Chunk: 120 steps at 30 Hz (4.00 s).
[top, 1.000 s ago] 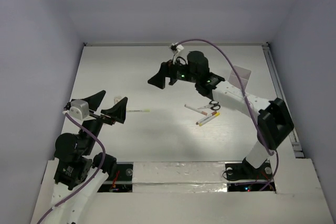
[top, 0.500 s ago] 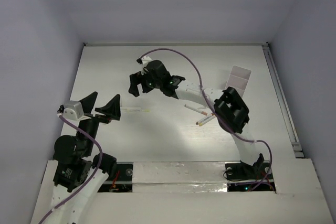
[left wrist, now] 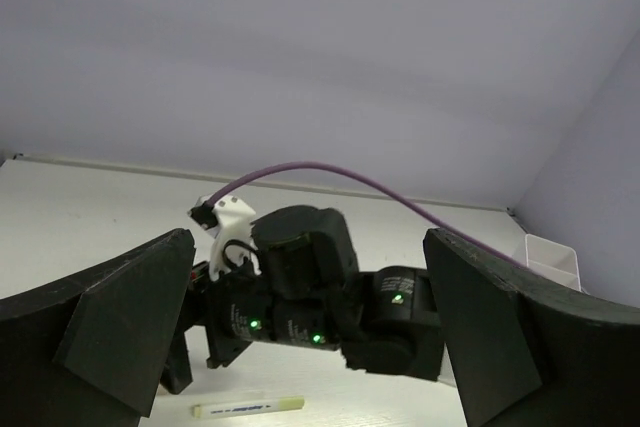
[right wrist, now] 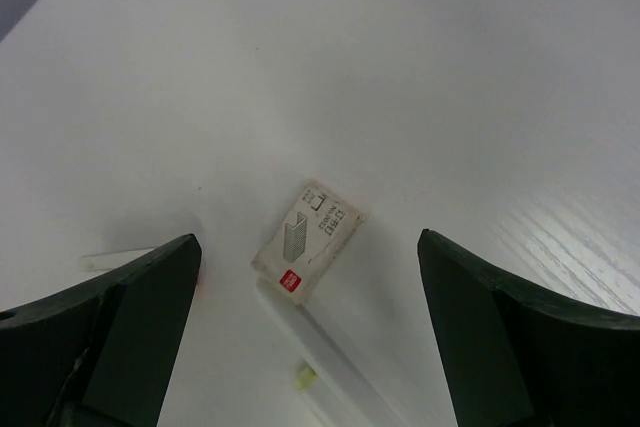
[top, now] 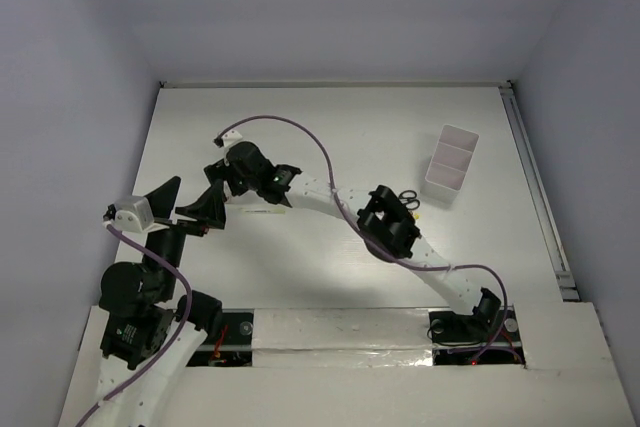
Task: Sort the stationery into containers
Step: Pick up the stationery from the center of the board, then place the stationery in the storage box, then pick up the stationery from the center of the board.
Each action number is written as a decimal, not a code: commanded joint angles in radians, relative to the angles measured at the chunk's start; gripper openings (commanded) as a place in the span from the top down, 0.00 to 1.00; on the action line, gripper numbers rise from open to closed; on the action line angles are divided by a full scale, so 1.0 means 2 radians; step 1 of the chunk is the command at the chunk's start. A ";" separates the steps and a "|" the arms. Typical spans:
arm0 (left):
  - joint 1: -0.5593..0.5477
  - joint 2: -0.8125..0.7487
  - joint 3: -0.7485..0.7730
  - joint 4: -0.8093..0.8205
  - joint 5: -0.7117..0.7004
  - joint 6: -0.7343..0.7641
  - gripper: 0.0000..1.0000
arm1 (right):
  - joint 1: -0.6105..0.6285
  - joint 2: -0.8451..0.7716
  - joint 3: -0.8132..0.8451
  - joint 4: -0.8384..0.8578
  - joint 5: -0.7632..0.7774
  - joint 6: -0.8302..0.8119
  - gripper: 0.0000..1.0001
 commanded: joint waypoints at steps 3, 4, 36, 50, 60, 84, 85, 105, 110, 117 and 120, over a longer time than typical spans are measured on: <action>0.003 -0.007 0.014 0.021 0.008 -0.003 0.01 | 0.008 0.058 0.070 -0.006 0.069 -0.013 0.05; 0.003 -0.008 0.014 0.021 0.008 -0.003 0.01 | 0.014 0.065 0.079 -0.005 0.078 -0.017 0.05; -0.006 -0.002 0.014 0.015 0.014 0.000 0.01 | -0.038 -0.148 -0.265 0.260 0.126 0.030 0.71; -0.006 0.001 0.012 0.021 0.027 0.004 0.01 | -0.256 -0.491 -0.612 0.310 0.142 0.031 0.74; -0.006 0.027 0.012 0.023 0.036 0.004 0.01 | -0.394 -0.560 -0.665 0.255 0.185 0.030 0.73; -0.001 0.060 0.013 0.026 0.051 0.005 0.01 | -0.437 -0.527 -0.688 0.253 0.257 0.037 0.68; -0.001 0.059 0.012 0.026 0.050 0.005 0.01 | -0.437 -0.526 -0.687 0.254 0.257 0.037 0.67; 0.003 0.061 0.012 0.030 0.053 0.003 0.01 | -0.430 -0.574 -0.697 0.256 0.072 0.045 0.38; 0.013 0.068 0.014 0.029 0.048 -0.001 0.01 | -0.343 -0.537 -0.642 0.264 -0.106 0.023 0.56; 0.028 0.074 0.022 0.030 0.037 -0.025 0.01 | -0.204 -0.400 -0.511 0.277 -0.333 0.005 0.76; 0.028 0.087 0.036 0.024 0.026 -0.033 0.01 | -0.147 -0.340 -0.447 0.272 -0.363 -0.016 0.76</action>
